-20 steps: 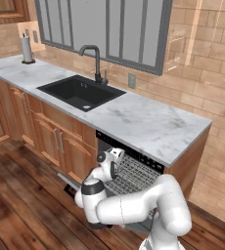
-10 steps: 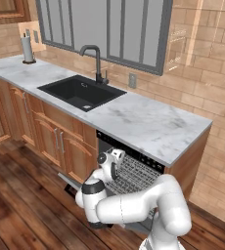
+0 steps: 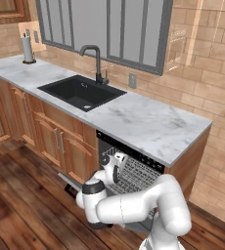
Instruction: Open the dishwasher door and pull out the top rack.
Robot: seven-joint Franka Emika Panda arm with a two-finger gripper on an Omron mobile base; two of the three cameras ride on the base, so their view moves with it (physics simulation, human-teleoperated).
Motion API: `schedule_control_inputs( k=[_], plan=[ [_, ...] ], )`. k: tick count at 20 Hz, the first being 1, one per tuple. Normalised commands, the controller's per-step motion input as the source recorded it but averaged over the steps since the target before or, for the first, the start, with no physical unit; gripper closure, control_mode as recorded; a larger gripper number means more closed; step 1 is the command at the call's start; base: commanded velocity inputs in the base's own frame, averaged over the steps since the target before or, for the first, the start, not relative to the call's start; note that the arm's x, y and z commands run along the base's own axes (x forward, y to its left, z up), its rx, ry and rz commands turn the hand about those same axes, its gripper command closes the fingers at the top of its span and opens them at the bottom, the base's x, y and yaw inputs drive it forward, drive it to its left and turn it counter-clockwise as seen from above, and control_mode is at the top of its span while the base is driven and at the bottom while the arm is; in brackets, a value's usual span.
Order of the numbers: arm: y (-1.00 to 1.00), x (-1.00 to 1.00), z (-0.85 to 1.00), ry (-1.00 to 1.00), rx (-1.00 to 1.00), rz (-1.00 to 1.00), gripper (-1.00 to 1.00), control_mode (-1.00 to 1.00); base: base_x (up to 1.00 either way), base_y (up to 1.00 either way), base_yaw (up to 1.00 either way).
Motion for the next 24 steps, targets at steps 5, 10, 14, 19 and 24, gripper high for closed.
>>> schedule_control_inputs(
  k=[5,10,14,19,24],
  plan=[
    [0.0,0.0,-0.58,-0.09,-0.14,0.0,-1.0,-1.0,0.0,0.0,0.0],
    [0.0,0.1,-0.6,-0.1,-0.16,0.0,-1.0,-1.0,0.0,0.0,0.0],
    [0.0,0.11,-0.73,-0.05,-0.13,0.0,-1.0,-1.0,0.0,0.0,0.0],
    [0.0,0.08,-0.84,0.0,-0.1,0.0,-1.0,-1.0,0.0,0.0,0.0],
    [0.0,0.06,-0.89,0.0,-0.07,0.0,-1.0,-1.0,0.0,0.0,0.0]
  ],
)
